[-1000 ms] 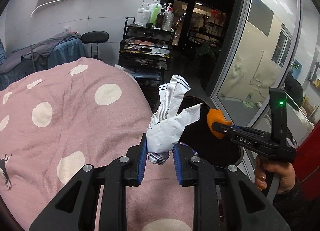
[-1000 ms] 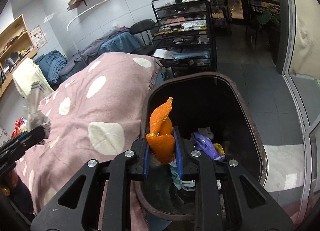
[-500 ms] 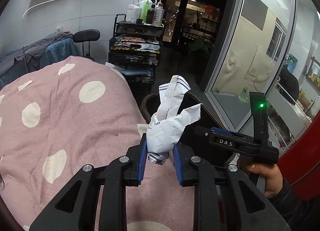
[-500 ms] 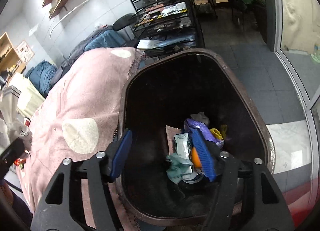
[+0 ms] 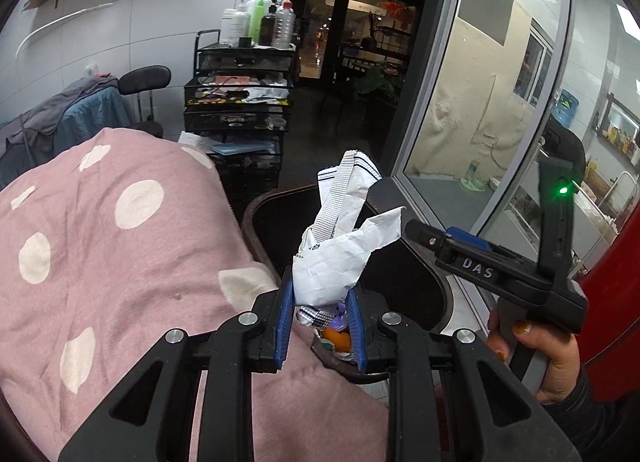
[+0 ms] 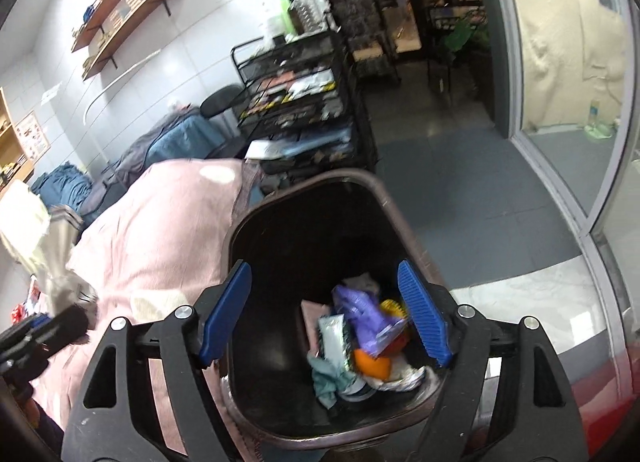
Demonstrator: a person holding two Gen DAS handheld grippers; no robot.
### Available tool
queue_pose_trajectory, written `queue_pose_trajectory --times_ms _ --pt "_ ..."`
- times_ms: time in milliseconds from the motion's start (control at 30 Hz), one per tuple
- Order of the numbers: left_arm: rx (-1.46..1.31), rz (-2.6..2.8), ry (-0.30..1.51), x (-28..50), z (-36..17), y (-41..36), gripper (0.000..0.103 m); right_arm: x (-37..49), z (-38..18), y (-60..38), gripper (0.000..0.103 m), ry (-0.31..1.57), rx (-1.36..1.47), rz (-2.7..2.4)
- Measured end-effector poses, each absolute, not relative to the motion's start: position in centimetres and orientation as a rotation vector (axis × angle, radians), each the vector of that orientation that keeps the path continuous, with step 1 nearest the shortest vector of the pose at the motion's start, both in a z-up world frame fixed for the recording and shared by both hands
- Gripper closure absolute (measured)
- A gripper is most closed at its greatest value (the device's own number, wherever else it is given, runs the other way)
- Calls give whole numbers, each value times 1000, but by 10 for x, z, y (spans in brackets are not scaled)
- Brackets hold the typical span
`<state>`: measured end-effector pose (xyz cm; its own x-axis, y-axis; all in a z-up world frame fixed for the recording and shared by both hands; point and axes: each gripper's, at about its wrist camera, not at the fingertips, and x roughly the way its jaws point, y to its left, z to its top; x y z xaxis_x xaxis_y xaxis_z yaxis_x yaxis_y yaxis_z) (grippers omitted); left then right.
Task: Collect trash
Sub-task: 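Carry the white tissue with the left tool into the bin and release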
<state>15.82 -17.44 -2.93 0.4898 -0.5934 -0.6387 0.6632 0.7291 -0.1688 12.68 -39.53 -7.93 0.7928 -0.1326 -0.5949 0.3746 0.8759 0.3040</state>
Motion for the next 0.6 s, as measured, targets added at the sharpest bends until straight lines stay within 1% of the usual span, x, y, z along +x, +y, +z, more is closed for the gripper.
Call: queue_pose_trajectory --times_ms 467,567,600 --pt "181 -791 838 182 -56 -219 78 114 -63 -428 23 541 469 -373" --pt "200 -788 859 185 -63 -226 74 114 -63 -430 23 540 473 -375" --pt "209 -779 863 186 -65 -227 71 114 -63 -430 23 542 472 -376"
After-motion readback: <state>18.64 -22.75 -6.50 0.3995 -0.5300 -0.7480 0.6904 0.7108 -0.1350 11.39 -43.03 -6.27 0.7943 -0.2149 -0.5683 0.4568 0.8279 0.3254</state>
